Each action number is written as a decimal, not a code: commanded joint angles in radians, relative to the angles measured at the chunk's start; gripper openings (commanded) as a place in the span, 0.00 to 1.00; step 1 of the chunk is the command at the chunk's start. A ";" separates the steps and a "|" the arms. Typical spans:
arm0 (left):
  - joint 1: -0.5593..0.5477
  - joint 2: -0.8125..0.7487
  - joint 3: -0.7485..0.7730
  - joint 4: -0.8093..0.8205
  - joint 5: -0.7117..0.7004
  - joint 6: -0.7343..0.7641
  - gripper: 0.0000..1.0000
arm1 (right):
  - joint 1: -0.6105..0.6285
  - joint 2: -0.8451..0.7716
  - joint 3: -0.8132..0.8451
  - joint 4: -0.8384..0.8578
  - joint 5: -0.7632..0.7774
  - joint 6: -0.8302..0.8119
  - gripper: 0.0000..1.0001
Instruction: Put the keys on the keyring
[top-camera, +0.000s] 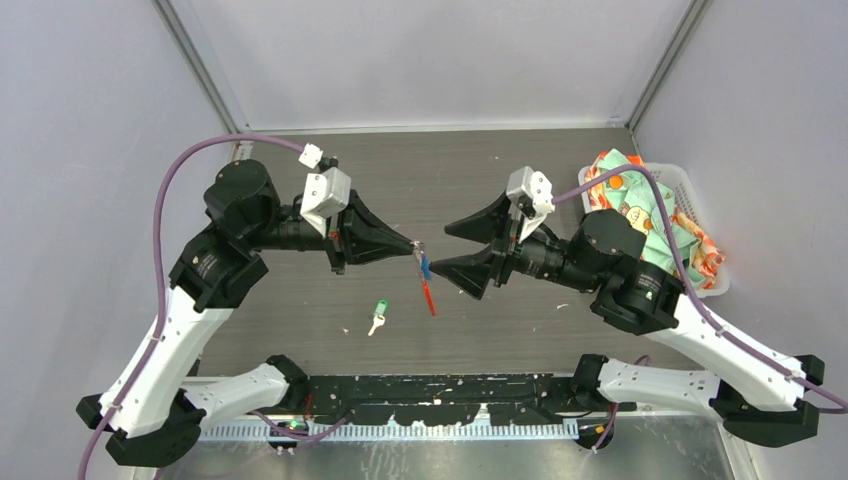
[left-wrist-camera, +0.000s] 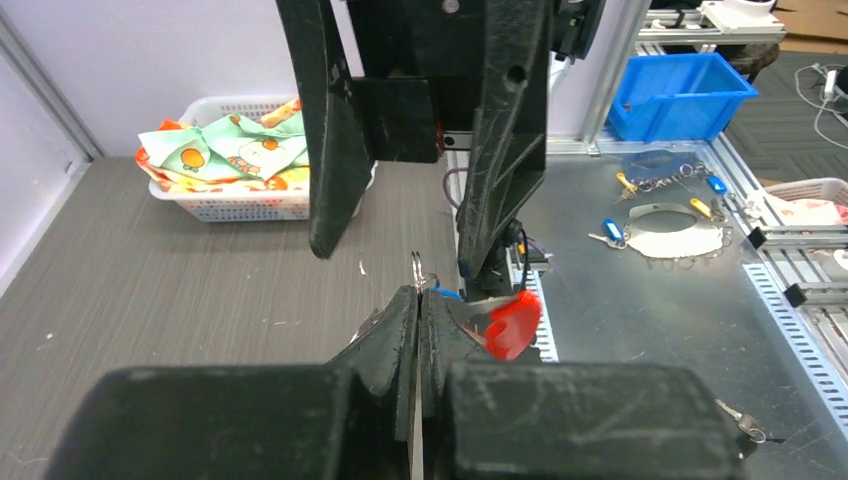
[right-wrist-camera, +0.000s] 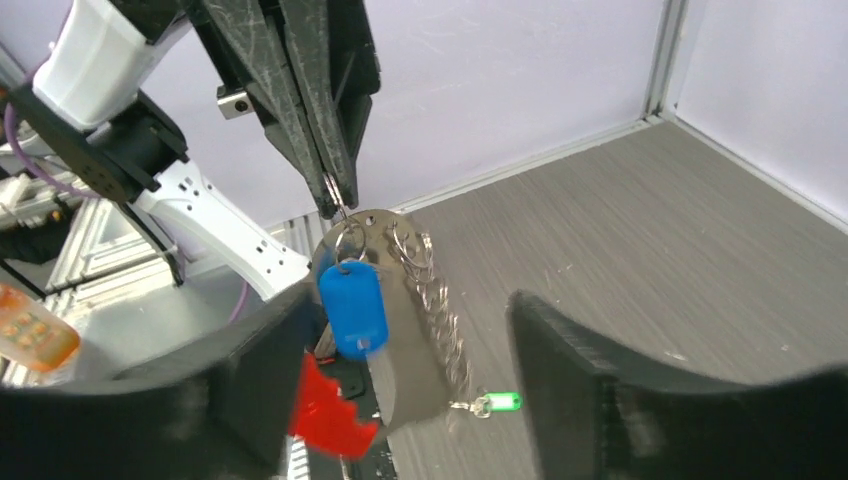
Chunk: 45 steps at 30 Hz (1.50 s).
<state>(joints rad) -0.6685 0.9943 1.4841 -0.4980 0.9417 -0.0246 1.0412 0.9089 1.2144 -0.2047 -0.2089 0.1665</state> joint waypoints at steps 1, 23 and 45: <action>-0.004 -0.021 0.003 0.034 -0.076 0.055 0.00 | 0.000 -0.073 -0.007 0.002 0.092 0.018 0.92; -0.003 -0.052 -0.105 0.064 -0.524 0.084 0.00 | 0.154 0.091 -0.082 -0.012 0.460 -0.072 1.00; -0.003 -0.072 -0.117 0.088 -0.516 0.067 0.00 | 0.227 0.089 -0.112 0.025 0.533 -0.036 0.99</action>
<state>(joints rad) -0.6685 0.9421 1.3506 -0.4973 0.4454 0.0410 1.2652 1.0031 1.0851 -0.1814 0.3351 0.0891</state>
